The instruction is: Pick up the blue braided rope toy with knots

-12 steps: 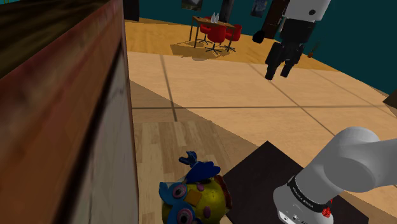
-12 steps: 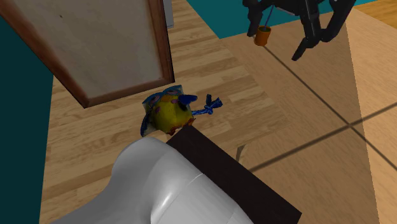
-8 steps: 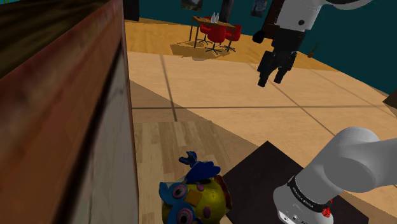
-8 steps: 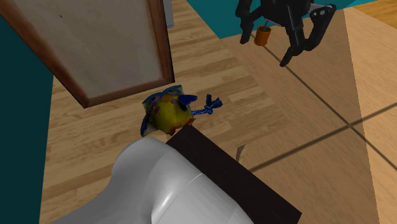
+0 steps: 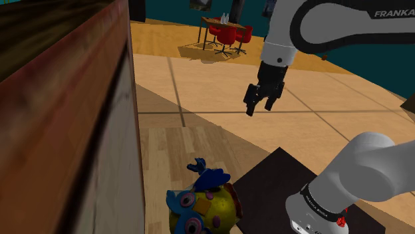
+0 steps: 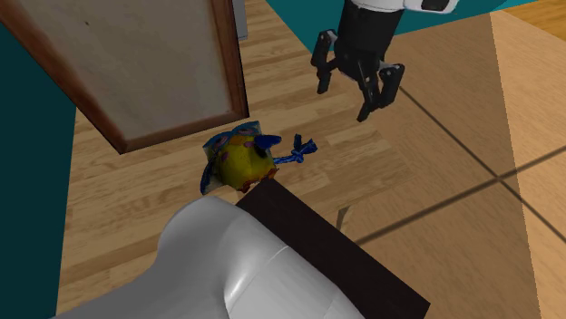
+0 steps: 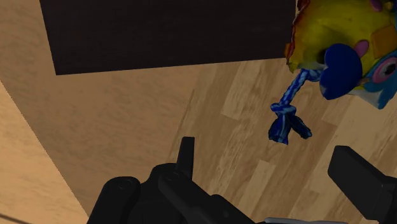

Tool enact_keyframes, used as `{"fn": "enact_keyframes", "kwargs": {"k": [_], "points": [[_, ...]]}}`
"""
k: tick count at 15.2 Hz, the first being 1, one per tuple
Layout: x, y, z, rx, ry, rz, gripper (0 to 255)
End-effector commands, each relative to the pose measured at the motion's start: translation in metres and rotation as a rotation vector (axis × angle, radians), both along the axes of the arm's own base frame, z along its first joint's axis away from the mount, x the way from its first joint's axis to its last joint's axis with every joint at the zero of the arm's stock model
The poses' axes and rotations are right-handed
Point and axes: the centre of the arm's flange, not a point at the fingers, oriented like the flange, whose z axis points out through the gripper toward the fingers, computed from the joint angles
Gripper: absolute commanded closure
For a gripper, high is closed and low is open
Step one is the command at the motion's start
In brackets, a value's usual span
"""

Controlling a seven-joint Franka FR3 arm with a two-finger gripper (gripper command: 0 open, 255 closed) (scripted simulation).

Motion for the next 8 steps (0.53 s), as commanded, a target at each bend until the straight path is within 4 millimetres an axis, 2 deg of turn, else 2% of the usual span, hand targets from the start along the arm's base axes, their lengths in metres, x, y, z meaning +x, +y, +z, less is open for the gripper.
{"fn": "enact_keyframes", "kwargs": {"k": [1, 8], "points": [[0.006, 0.012, -0.023, -0.003, 0.004, -0.008, 0], [0.023, 0.053, -0.106, -0.015, 0.023, -0.034, 0]]}}
